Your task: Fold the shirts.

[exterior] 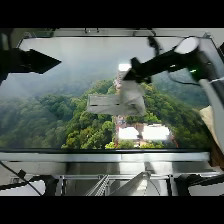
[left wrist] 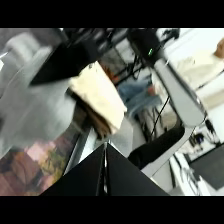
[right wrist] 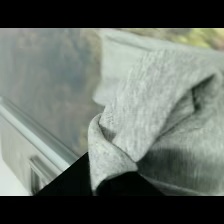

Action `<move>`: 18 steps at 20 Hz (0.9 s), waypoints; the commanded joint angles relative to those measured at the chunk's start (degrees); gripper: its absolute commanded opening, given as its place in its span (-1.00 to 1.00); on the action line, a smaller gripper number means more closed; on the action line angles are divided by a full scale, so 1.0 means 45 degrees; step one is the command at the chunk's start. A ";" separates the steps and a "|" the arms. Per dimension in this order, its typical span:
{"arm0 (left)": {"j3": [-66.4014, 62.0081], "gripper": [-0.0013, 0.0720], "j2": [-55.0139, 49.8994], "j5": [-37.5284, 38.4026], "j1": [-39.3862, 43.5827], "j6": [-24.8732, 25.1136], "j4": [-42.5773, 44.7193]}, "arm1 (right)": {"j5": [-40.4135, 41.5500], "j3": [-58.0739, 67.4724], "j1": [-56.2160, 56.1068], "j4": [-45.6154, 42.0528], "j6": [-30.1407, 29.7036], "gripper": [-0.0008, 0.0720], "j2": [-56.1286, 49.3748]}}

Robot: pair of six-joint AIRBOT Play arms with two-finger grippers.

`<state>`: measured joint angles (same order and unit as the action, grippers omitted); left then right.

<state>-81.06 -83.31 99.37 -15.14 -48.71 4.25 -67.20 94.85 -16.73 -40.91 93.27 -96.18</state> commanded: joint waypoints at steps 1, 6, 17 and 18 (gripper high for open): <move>0.2040 -0.90 0.0971 0.0277 -0.1355 0.0981 -0.2113 | 0.6115 0.0019 -0.3483 0.1690 -0.0330 0.24 -0.1569; 0.2560 -0.90 0.1030 0.0957 -0.1855 0.1156 -0.3259 | 0.4342 0.0121 -0.3434 0.3954 -0.2943 -0.03 -0.2234; 0.2560 -0.91 0.1180 0.1569 -0.1787 0.1166 -0.3648 | -0.1593 -0.2263 0.3109 -0.2817 -0.1132 0.55 0.1515; 0.2565 -0.91 0.1175 0.1559 -0.1729 0.1171 -0.3628 | -0.1137 -0.2929 0.3395 -0.2958 -0.1098 0.83 0.1491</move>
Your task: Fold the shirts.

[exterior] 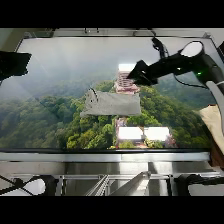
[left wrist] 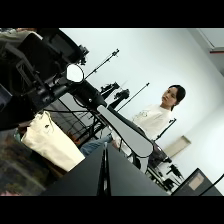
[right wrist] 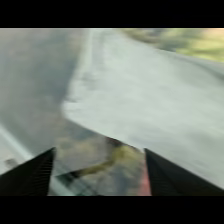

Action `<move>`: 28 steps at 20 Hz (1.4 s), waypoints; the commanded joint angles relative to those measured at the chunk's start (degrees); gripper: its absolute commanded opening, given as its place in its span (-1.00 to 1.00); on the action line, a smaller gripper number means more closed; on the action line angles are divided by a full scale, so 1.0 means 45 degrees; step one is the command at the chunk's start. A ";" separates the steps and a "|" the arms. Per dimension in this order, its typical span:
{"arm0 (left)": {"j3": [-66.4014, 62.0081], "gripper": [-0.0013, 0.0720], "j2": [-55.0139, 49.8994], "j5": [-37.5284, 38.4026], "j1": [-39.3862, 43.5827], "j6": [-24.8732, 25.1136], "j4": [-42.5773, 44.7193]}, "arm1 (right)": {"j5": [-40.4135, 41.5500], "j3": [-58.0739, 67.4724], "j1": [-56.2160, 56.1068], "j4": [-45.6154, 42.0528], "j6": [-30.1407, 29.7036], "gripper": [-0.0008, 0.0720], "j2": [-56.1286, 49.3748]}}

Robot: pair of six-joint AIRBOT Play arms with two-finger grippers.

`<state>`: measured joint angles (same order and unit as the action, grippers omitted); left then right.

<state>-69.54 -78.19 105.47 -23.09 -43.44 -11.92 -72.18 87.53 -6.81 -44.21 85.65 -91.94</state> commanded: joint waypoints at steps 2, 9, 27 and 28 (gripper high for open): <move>0.0005 -0.91 0.0039 0.0189 0.0243 0.0024 -0.0039 | 0.1112 -0.2419 0.1307 -0.2210 0.0427 0.83 0.0185; 0.0000 -0.91 0.0039 -0.0010 0.0680 0.0136 -0.0019 | 0.1617 -0.2807 0.0957 0.0957 -0.1277 0.80 -0.2569; 0.0005 -0.91 0.0039 0.0204 0.0685 0.0112 -0.0029 | 0.1331 -0.0097 0.3560 0.5702 -0.0801 -0.95 0.0709; 0.0005 -0.91 0.0039 0.0204 0.0685 0.0112 -0.0024 | 0.1613 0.0262 0.4575 0.5095 0.0617 -0.95 0.1287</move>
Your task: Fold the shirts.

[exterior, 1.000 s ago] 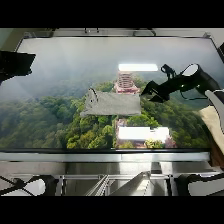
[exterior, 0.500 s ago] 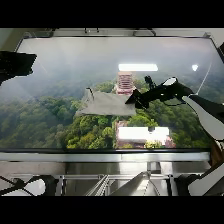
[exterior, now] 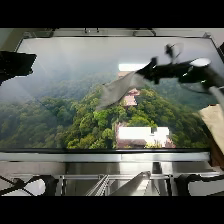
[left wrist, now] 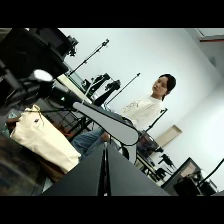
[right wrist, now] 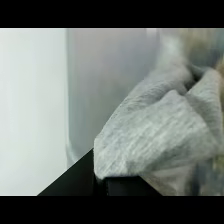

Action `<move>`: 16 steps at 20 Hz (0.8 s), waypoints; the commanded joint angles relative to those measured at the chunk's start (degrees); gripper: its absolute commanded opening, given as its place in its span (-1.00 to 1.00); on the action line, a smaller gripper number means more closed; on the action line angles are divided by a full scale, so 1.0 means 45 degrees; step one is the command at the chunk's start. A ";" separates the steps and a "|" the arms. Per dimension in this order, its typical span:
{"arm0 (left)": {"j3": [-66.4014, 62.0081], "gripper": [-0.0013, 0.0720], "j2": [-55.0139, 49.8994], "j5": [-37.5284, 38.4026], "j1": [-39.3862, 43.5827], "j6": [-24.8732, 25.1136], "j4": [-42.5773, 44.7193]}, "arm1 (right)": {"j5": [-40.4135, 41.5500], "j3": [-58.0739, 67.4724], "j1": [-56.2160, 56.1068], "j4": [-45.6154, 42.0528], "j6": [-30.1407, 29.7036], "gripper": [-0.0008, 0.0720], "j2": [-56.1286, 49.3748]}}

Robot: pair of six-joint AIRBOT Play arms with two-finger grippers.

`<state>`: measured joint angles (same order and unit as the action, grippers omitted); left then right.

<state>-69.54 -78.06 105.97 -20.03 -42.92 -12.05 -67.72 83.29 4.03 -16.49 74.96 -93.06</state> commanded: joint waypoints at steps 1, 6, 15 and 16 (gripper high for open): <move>0.0005 -0.91 0.0010 0.0092 0.0005 0.0000 0.0010 | 0.0675 0.1336 0.3274 -0.1802 0.4575 -0.95 0.2191; 0.0005 -0.91 0.0010 0.0092 0.0015 0.0000 0.0015 | -0.2152 0.1331 0.7655 -1.0525 1.0195 -0.94 0.5790; 0.0010 -0.91 0.0010 0.0092 0.0350 0.0005 0.0117 | -0.6460 -0.3007 1.2643 -1.7456 0.8291 -0.94 0.7621; 0.0010 -0.91 0.0010 0.0087 0.0500 0.0005 0.0121 | -0.6193 -0.3721 1.2662 -1.7685 0.8291 -0.94 0.7635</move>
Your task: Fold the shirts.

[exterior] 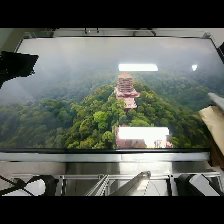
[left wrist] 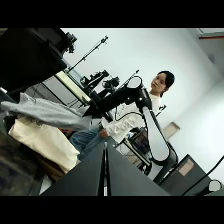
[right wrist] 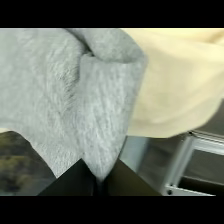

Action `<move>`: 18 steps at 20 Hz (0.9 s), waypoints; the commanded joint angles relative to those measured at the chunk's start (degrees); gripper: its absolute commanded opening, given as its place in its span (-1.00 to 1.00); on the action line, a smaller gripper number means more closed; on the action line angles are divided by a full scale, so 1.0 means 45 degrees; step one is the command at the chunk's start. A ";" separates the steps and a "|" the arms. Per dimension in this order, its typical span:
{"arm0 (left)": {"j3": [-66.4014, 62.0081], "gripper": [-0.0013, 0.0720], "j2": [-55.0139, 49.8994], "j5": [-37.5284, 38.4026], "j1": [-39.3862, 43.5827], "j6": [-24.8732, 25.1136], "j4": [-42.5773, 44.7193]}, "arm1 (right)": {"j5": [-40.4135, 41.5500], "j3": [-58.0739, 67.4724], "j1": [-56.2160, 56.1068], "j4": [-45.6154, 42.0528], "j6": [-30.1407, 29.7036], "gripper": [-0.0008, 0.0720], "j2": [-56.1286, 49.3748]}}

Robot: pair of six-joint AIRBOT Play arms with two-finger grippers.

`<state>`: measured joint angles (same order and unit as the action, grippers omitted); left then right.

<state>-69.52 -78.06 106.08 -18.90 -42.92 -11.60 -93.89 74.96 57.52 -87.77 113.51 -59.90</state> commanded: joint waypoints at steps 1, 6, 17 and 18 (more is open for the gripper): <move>0.0005 -0.91 0.0010 0.0063 0.0432 0.0005 0.0019 | -0.0087 -0.2424 0.0772 -0.1885 -0.0291 -0.90 0.0209; 0.0000 -0.91 0.0010 0.0063 0.1151 -0.0005 0.0005 | -0.0291 -0.2506 0.0763 -0.1787 -0.1064 0.78 -0.0403; -0.2535 -0.95 0.0175 -0.0821 0.1243 -0.1151 0.1229 | 0.2152 0.0690 -0.2822 0.9952 -0.2161 -0.94 -0.0277; -0.2647 -0.95 0.0525 -0.1200 0.1243 -0.1258 0.2040 | 0.2565 0.0690 -0.3711 0.9870 -0.2535 -0.94 -0.0029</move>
<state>-77.36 -77.34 104.68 -13.34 -46.59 -8.86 -88.47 76.53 48.66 -54.92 105.51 -61.43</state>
